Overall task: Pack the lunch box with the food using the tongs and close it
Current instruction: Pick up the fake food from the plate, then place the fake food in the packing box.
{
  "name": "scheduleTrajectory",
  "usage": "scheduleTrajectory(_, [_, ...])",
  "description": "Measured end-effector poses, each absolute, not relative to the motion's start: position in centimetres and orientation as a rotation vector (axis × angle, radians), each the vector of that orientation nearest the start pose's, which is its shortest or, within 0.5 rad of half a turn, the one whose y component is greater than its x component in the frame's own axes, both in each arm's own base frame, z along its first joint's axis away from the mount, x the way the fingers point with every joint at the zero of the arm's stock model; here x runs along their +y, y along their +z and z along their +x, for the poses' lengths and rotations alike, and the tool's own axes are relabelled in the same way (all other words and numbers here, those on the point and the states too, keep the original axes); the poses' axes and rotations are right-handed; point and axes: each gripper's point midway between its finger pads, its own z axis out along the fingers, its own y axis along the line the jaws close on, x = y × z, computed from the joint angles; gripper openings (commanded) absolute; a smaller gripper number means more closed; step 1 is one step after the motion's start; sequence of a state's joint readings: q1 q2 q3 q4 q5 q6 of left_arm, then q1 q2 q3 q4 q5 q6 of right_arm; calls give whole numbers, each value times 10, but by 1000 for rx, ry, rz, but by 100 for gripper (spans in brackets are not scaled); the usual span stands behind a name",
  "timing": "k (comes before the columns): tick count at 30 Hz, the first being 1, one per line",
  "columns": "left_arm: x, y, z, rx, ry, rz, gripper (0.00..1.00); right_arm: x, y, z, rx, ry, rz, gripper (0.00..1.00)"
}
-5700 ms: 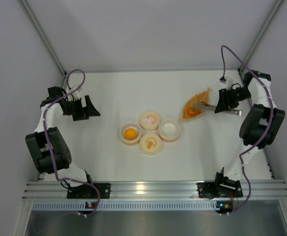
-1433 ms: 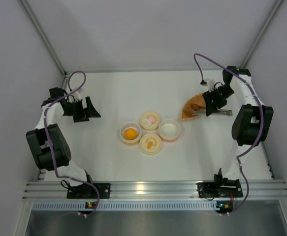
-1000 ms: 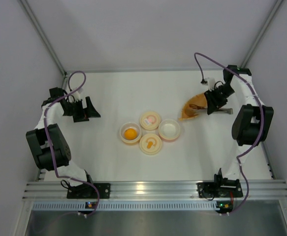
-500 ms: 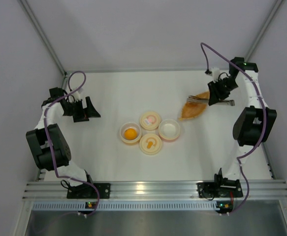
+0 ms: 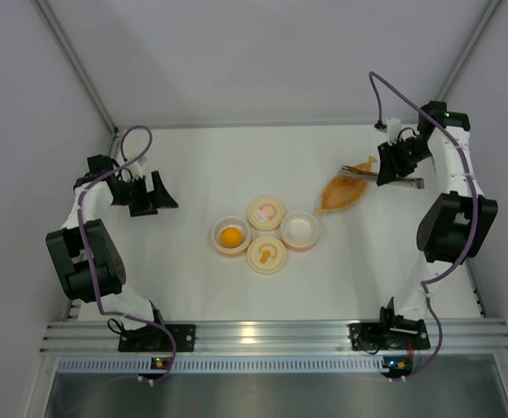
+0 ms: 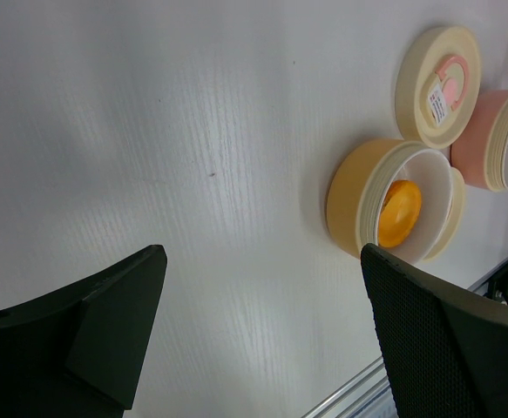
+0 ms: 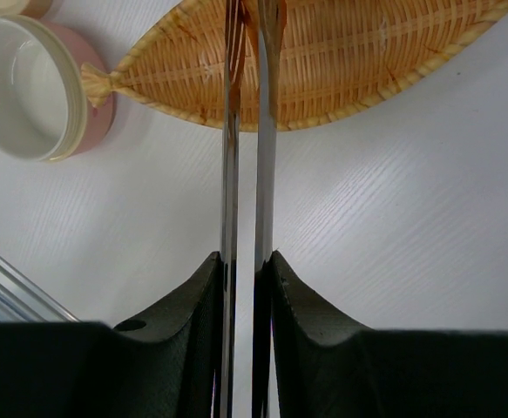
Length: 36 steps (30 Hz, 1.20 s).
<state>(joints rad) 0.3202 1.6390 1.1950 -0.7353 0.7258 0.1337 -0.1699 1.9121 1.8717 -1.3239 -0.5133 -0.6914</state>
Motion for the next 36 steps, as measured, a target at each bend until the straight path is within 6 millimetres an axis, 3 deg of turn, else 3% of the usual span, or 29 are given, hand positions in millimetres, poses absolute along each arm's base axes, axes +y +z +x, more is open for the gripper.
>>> scheduleTrajectory(5, [-4, 117, 345, 2496, -811, -45, 98, 4, 188, 359, 2544, 553, -750, 0])
scheduleTrajectory(10, [-4, 117, 345, 2495, -814, -44, 98, 22, 197, 338, 2499, 613, -774, 0])
scheduleTrajectory(18, [-4, 117, 345, 2494, -813, -39, 98, 75, 179, 300, 2507, 789, -920, 0])
scheduleTrajectory(23, [-4, 117, 345, 2493, -808, -28, 98, 104, 180, 287, 2468, 857, -1025, 0])
scheduleTrajectory(28, [-3, 117, 345, 2492, -805, -18, 98, 116, 182, 277, 2447, 889, -1067, 0])
scheduleTrajectory(36, [-3, 117, 345, 2492, -804, -16, 98, 122, 166, 260, 2488, 936, -1106, 0])
